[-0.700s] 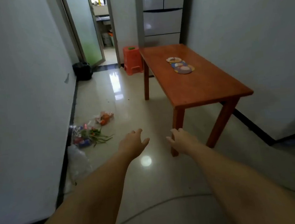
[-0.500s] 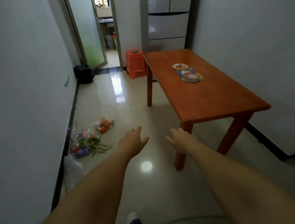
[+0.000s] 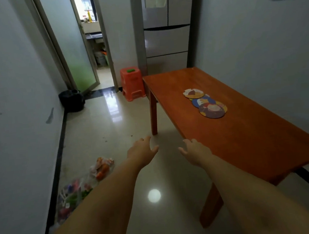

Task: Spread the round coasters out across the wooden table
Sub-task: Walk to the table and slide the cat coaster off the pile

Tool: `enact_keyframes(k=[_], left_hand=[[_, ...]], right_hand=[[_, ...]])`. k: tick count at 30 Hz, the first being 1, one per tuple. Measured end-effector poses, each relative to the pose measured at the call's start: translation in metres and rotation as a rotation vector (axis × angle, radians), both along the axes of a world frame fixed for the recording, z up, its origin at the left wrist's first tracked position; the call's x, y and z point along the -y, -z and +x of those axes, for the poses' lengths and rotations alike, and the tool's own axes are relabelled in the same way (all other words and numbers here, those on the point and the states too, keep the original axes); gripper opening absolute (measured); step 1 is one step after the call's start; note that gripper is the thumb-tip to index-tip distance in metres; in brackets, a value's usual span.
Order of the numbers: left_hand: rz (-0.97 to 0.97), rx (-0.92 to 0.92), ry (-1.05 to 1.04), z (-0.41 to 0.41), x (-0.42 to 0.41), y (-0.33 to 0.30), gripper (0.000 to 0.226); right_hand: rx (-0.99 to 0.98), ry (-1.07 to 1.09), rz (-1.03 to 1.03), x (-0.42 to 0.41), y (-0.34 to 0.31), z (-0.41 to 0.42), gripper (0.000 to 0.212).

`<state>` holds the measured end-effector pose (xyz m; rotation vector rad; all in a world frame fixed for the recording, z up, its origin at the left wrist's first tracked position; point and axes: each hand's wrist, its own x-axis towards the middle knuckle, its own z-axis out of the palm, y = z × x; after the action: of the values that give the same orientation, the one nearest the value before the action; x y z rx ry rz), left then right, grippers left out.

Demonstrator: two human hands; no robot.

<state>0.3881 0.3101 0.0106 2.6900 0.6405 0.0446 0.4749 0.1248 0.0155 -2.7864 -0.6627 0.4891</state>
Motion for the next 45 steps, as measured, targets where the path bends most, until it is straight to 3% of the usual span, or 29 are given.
enact_keyframes(k=[17, 22, 29, 40, 45], left_hand=[[-0.022, -0.003, 0.092, 0.348, -0.145, 0.007, 0.065], [-0.062, -0.038, 0.255, 0.446, -0.186, 0.017, 0.065], [0.061, -0.161, 0.492, 0.567, -0.229, 0.025, 0.068], [0.121, -0.237, 0.863, 0.701, -0.153, 0.051, 0.061], [0.085, -0.306, 0.896, 0.744, -0.13, 0.066, 0.062]], right_hand=[[0.006, 0.079, 0.008, -0.131, 0.004, 0.338, 0.06], [-0.009, 0.225, 0.02, -0.159, 0.024, 0.41, 0.061], [-0.034, 0.498, 0.024, -0.188, 0.029, 0.48, 0.054], [-0.127, 0.793, 0.02, -0.142, 0.061, 0.551, 0.052], [-0.198, 0.816, -0.004, -0.121, 0.073, 0.587, 0.059]])
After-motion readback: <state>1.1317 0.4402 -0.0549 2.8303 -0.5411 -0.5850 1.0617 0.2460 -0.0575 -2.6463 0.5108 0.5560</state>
